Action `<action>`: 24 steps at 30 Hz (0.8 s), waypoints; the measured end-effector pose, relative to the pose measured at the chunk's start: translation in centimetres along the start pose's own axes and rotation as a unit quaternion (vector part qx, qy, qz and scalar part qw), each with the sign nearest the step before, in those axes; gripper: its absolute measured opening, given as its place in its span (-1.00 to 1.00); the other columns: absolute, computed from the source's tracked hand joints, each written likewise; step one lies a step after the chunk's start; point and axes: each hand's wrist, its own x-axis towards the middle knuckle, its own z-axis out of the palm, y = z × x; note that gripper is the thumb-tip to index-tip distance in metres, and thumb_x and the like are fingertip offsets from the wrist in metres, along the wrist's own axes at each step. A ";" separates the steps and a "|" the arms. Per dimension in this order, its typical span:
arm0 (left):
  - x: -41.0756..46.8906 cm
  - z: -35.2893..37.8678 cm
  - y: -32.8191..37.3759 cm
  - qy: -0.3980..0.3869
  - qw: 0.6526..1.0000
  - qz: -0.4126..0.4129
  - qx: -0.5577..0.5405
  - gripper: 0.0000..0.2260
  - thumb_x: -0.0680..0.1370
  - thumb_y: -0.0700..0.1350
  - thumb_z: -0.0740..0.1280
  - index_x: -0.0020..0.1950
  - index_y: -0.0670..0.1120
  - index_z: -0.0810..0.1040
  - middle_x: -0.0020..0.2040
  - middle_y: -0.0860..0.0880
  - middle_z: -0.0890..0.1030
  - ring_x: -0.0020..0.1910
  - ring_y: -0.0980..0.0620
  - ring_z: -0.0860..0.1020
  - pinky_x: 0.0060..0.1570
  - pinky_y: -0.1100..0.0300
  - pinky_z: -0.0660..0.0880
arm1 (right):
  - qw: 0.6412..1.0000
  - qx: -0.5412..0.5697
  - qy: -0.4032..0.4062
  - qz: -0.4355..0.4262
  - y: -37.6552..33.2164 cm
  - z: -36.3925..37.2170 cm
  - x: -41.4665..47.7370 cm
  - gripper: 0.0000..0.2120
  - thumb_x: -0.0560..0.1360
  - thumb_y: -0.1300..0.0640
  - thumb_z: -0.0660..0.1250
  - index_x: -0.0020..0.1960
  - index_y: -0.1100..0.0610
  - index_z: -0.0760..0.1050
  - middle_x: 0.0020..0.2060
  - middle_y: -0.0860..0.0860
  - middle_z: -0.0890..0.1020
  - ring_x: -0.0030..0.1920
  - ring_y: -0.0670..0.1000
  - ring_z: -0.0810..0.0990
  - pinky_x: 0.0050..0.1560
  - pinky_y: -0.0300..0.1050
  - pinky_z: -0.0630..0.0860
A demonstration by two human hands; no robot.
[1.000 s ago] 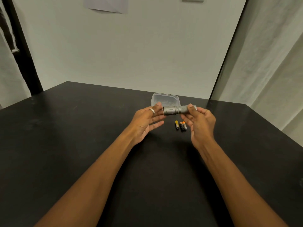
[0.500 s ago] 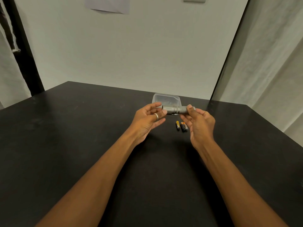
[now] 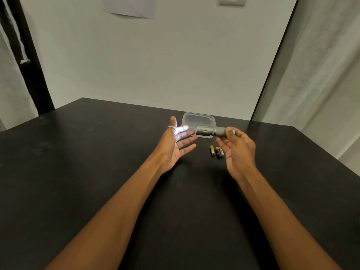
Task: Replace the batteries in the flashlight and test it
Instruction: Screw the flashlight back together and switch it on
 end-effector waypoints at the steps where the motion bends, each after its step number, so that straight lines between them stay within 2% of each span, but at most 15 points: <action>1: 0.0 0.0 0.1 -0.006 1.000 -0.005 -0.015 -0.30 0.63 0.37 0.04 0.50 -0.15 0.41 0.32 -0.13 0.62 0.22 -0.06 0.65 0.01 0.06 0.66 | 1.000 -0.003 -0.006 0.004 0.1 0.1 -0.1 -0.92 0.62 0.28 0.34 0.11 0.23 0.54 0.03 0.20 0.69 0.11 0.16 0.72 0.10 -0.05 0.68; 3: 0.1 -0.3 0.2 -0.017 0.998 -0.014 -0.062 -0.21 0.57 0.44 0.03 0.51 -0.14 0.40 0.31 -0.13 0.62 0.27 -0.07 0.61 0.15 -0.02 0.61 | 1.000 -0.008 -0.015 0.012 0.1 0.3 -0.2 -0.93 0.62 0.27 0.35 0.09 0.23 0.54 0.04 0.21 0.70 0.09 0.16 0.73 0.05 -0.07 0.69; 7: 0.2 -1.5 0.9 -0.034 0.986 -0.019 -0.163 -0.12 0.46 0.56 0.08 0.49 -0.09 0.43 0.39 -0.11 0.58 0.45 -0.06 0.45 0.47 -0.11 0.33 | 0.999 -0.037 -0.026 0.006 -0.2 0.3 -0.3 -0.92 0.61 0.27 0.37 0.09 0.23 0.56 -0.01 0.18 0.73 0.02 0.13 0.76 0.06 -0.03 0.69; 11: 0.3 -1.9 1.1 -0.028 0.980 -0.018 -0.197 -0.12 0.44 0.56 0.11 0.51 -0.06 0.40 0.50 -0.09 0.46 0.57 -0.07 0.28 0.57 -0.13 0.14 | 0.999 -0.037 -0.024 -0.006 -0.3 0.2 -0.4 -0.92 0.60 0.27 0.38 0.10 0.21 0.56 -0.01 0.16 0.73 0.00 0.11 0.76 -0.02 -0.08 0.69; 20: 0.2 -1.6 1.1 -0.022 0.982 -0.009 -0.187 -0.12 0.45 0.54 0.14 0.52 -0.09 0.38 0.53 -0.09 0.41 0.57 -0.07 0.28 0.56 -0.08 0.17 | 0.998 -0.062 -0.024 -0.019 -0.6 -0.1 -0.3 -0.89 0.59 0.26 0.39 0.11 0.24 0.55 -0.02 0.16 0.73 0.00 0.11 0.76 -0.02 -0.07 0.70; 24: 0.0 -1.1 1.0 -0.014 0.993 -0.011 -0.120 -0.18 0.53 0.44 0.20 0.59 -0.12 0.29 0.54 -0.12 0.40 0.53 -0.09 0.36 0.52 -0.07 0.28 | 1.000 -0.026 -0.004 -0.011 -0.6 -0.1 -0.2 -0.85 0.58 0.26 0.41 0.13 0.24 0.52 0.02 0.19 0.72 0.01 0.11 0.76 0.01 -0.06 0.70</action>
